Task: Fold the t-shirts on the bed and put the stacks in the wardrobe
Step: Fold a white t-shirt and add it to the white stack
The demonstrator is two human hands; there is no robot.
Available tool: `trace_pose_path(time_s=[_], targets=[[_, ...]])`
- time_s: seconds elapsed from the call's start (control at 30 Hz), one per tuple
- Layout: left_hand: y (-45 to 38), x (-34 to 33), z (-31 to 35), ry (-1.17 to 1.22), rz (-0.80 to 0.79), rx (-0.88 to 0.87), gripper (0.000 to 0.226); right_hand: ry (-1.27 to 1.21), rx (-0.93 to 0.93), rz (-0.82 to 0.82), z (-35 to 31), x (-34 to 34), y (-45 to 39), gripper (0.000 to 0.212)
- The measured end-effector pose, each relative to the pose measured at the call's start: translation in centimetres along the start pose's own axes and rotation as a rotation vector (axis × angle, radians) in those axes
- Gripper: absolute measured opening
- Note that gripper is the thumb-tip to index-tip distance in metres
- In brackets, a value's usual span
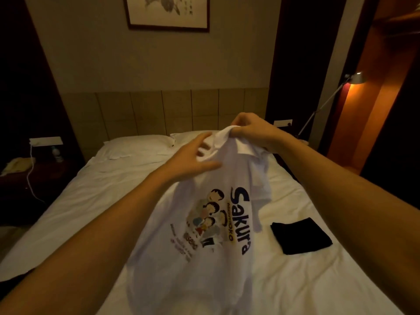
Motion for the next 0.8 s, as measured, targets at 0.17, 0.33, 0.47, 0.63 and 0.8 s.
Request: trace_pose_path(time_s=[0.17, 0.33, 0.47, 0.63, 0.8], targets=[[-2.9, -2.0, 2.5, 0.255, 0.261, 0.146, 0.023, -0.259, 0.022, -0.100, -3.5, -2.2, -1.0, 0.020], [-2.1, 0.2, 0.7, 0.647, 0.405, 0.275, 0.022, -0.601, -0.044, 0.000, 1.2, -4.8, 0.3, 0.054], [-1.5, 2.3, 1.8, 0.871, 0.367, 0.200, 0.015, -0.479, -0.150, -0.256, 5.2, -10.7, 2.8, 0.053], [-0.2, 3.9, -0.2, 0.650, 0.436, 0.349, 0.031, -0.569, 0.012, -0.093, 5.5, -10.1, 2.0, 0.018], [2.6, 2.5, -3.1, 0.042, 0.371, 0.425, 0.075, -0.143, 0.197, -0.135, 3.6, -6.8, 0.3, 0.009]])
Point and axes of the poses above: each hand's wrist, its own y-axis away from the middle knuckle, its own x-axis out of the back of the hand, z = x × y, the point moved 1 cm from there along -y, towards the middle knuckle, and after that the axes turned 8 degrees about -z, right-handed, at the moved point
